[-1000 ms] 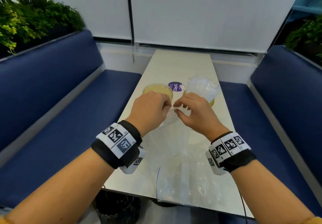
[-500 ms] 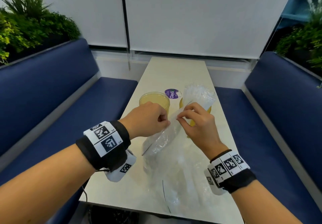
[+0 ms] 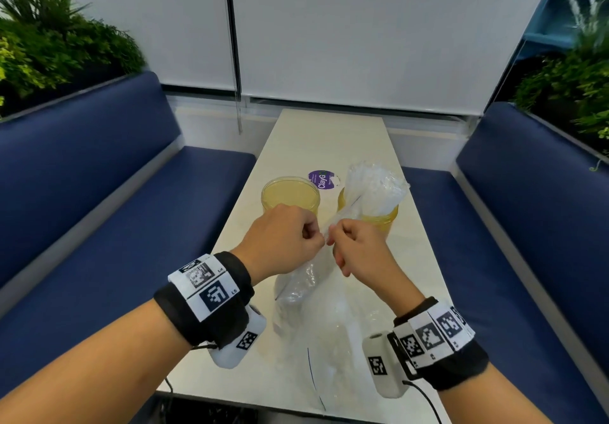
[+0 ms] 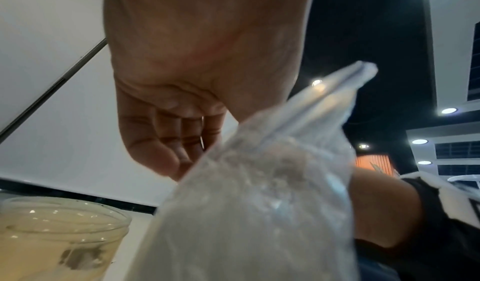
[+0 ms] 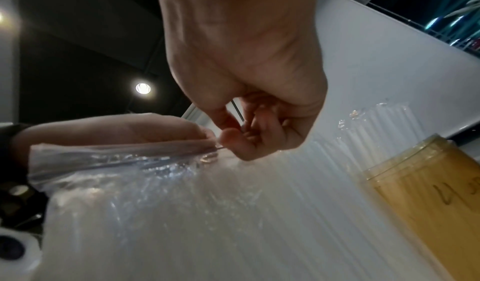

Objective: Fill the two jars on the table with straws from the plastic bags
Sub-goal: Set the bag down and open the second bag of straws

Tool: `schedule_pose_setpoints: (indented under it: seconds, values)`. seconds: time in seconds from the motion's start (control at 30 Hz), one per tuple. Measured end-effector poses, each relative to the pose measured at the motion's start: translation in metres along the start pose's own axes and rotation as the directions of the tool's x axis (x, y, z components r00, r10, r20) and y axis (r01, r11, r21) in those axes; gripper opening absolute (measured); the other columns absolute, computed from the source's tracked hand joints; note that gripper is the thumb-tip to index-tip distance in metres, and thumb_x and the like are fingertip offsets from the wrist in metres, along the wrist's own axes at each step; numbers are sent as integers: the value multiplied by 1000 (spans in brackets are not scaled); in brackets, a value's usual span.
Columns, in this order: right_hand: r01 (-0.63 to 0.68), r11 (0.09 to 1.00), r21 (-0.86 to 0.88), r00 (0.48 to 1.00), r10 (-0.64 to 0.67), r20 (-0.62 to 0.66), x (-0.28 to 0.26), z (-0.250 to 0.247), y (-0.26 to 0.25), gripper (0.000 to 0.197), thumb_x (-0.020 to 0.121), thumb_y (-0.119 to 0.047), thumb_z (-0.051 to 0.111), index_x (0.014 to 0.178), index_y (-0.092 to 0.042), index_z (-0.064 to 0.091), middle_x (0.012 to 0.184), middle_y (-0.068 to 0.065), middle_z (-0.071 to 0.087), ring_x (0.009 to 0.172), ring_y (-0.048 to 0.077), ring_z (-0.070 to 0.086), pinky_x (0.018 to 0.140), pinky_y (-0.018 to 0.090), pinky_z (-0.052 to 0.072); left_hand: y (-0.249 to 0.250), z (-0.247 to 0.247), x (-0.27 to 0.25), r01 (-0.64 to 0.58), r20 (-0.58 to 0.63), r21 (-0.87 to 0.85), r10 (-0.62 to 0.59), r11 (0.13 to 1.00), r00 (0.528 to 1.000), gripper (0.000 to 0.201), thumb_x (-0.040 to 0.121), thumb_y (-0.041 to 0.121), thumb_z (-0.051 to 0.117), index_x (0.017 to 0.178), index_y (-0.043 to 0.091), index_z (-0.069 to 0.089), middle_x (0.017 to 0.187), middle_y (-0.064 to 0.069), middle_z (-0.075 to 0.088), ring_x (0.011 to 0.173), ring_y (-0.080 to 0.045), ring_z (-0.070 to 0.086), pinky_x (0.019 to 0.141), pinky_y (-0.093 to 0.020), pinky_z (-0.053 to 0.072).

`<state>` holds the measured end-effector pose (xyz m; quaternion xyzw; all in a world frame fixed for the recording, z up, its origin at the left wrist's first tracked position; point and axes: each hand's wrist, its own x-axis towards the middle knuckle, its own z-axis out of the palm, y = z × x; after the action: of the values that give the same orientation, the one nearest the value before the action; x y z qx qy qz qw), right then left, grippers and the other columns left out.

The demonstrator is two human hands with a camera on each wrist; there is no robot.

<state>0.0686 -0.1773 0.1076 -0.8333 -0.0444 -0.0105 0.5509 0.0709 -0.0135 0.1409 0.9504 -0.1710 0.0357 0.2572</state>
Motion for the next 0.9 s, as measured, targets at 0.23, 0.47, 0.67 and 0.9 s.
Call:
schedule_pose_setpoints:
  seconds: [0.23, 0.47, 0.67, 0.9]
  values:
    - [-7, 999, 51, 999, 4, 53, 0, -1, -16, 38, 104, -22, 45, 68, -15, 54, 56, 2, 56, 49, 19, 58, 45, 23, 39, 5, -6, 1, -5, -26, -12, 4, 1000, 1000, 27, 97, 34, 53, 78, 18, 66, 73, 1, 67, 69, -22, 62, 60, -37, 51]
    - [80, 996, -29, 993, -77, 90, 4, -16, -34, 34, 99, -14, 44, 67, -12, 51, 52, -4, 53, 46, 15, 57, 55, 37, 48, 19, -16, 3, -3, -104, -123, -10, 992, 994, 30, 91, 26, 56, 76, 2, 65, 72, -17, 65, 57, -16, 46, 56, -40, 46]
    - [-47, 998, -30, 969, 53, 240, 7, -20, -24, 29, 101, -13, 41, 74, -10, 53, 60, 1, 53, 48, 6, 55, 58, 31, 49, 18, 6, 0, 47, 3, -88, -47, 995, 999, 29, 102, 30, 48, 84, 14, 64, 71, 4, 59, 62, -13, 50, 61, -34, 45]
    - [-38, 986, -164, 981, 68, 181, 13, -11, -12, 46, 106, -34, 41, 83, -1, 63, 55, 1, 55, 50, 14, 54, 44, 26, 42, 16, 26, 2, 137, -11, -200, -142, 970, 990, 32, 102, 27, 48, 74, 13, 55, 66, 3, 53, 60, -15, 44, 57, -32, 37]
